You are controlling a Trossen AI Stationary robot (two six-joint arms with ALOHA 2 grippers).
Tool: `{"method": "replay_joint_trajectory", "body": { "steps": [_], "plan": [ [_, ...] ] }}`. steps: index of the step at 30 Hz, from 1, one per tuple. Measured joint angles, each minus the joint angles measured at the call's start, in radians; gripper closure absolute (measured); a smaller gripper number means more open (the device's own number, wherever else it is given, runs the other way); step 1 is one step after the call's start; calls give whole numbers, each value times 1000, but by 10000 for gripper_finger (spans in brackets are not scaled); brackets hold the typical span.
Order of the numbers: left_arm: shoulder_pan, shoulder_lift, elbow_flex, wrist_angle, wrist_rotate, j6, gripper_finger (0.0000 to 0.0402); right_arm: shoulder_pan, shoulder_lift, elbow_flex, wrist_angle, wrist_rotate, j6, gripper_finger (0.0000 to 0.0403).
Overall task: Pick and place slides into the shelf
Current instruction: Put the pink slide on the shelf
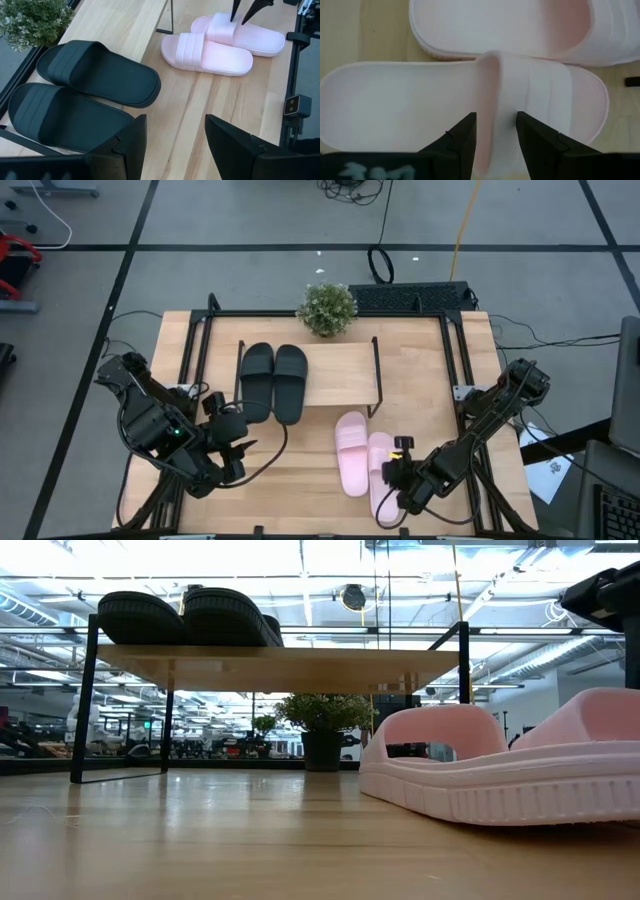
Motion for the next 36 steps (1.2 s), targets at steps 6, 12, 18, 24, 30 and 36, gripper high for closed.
{"method": "replay_joint_trajectory", "body": {
  "steps": [6, 12, 18, 24, 30, 36],
  "plan": [
    [0, 0, 0, 0, 0, 2, 204, -14, 0, 0, -70, 0, -3, 270],
    [0, 0, 0, 0, -7, 5, 204, -32, 0, 0, -110, 0, -11, 270],
    [0, 0, 0, 0, -9, 4, 204, -34, 0, 0, -111, 5, -14, 270],
    [0, 0, 0, 0, -16, 4, 204, -34, 0, 0, -123, 6, 25, 275],
    [0, 0, 0, 0, -16, 3, 204, -33, 0, 1, -127, 27, 42, 306],
    [0, 0, 0, 0, -16, 2, 204, -46, 0, 0, -137, 60, 71, 336]
  ]
}}
